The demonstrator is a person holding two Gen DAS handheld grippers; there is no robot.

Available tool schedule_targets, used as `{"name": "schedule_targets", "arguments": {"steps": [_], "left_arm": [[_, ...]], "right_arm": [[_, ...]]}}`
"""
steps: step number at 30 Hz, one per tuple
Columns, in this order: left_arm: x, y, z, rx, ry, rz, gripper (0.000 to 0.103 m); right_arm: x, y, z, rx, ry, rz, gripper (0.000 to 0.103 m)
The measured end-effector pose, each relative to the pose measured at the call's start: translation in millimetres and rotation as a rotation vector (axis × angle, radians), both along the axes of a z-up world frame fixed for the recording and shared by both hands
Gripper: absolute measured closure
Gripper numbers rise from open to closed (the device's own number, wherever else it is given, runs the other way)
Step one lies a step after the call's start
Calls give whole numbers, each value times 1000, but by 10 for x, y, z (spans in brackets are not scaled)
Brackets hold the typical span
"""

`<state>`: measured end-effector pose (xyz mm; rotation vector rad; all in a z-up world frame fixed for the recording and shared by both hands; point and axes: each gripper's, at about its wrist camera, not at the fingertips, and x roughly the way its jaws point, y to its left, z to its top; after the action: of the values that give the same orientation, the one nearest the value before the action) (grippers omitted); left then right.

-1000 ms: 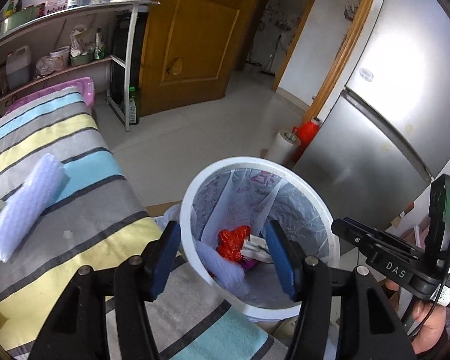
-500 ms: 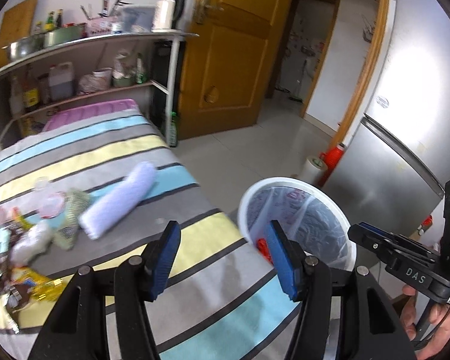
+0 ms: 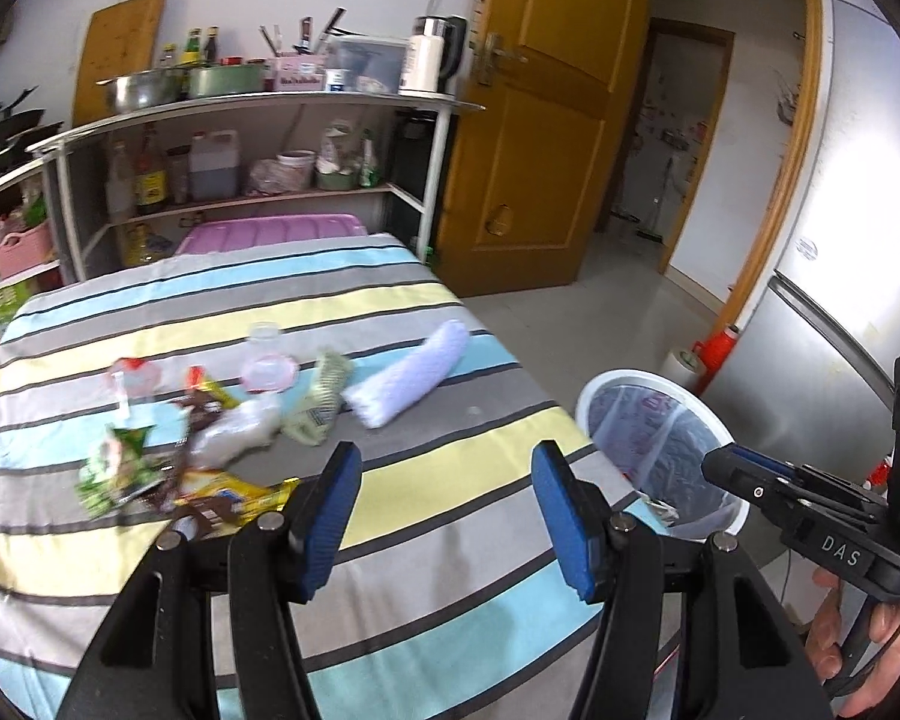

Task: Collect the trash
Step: 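Grasp the green snack bag with the left tool while the right tool grasps the white foam sleeve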

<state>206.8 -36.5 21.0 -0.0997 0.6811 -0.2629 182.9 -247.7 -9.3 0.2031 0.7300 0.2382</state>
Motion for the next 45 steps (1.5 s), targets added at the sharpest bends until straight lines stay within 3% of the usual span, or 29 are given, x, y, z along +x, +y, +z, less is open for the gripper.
{"name": "schedule_targets", "arguments": {"steps": [13, 18, 28, 34, 45], "left_arm": [[-106, 521, -102, -4, 3, 100, 42], [-73, 783, -139, 5, 5, 156, 42], [92, 1278, -187, 12, 9, 248, 41], [220, 1455, -276, 7, 22, 276, 33], [357, 1584, -508, -5, 80, 274, 33]], "right_arm": [[182, 516, -30, -25, 17, 91, 75], [316, 687, -67, -41, 27, 112, 67], [688, 1033, -181, -80, 47, 149, 60], [910, 1159, -231, -75, 64, 147, 56], [1343, 1261, -244, -32, 86, 80, 53]]}}
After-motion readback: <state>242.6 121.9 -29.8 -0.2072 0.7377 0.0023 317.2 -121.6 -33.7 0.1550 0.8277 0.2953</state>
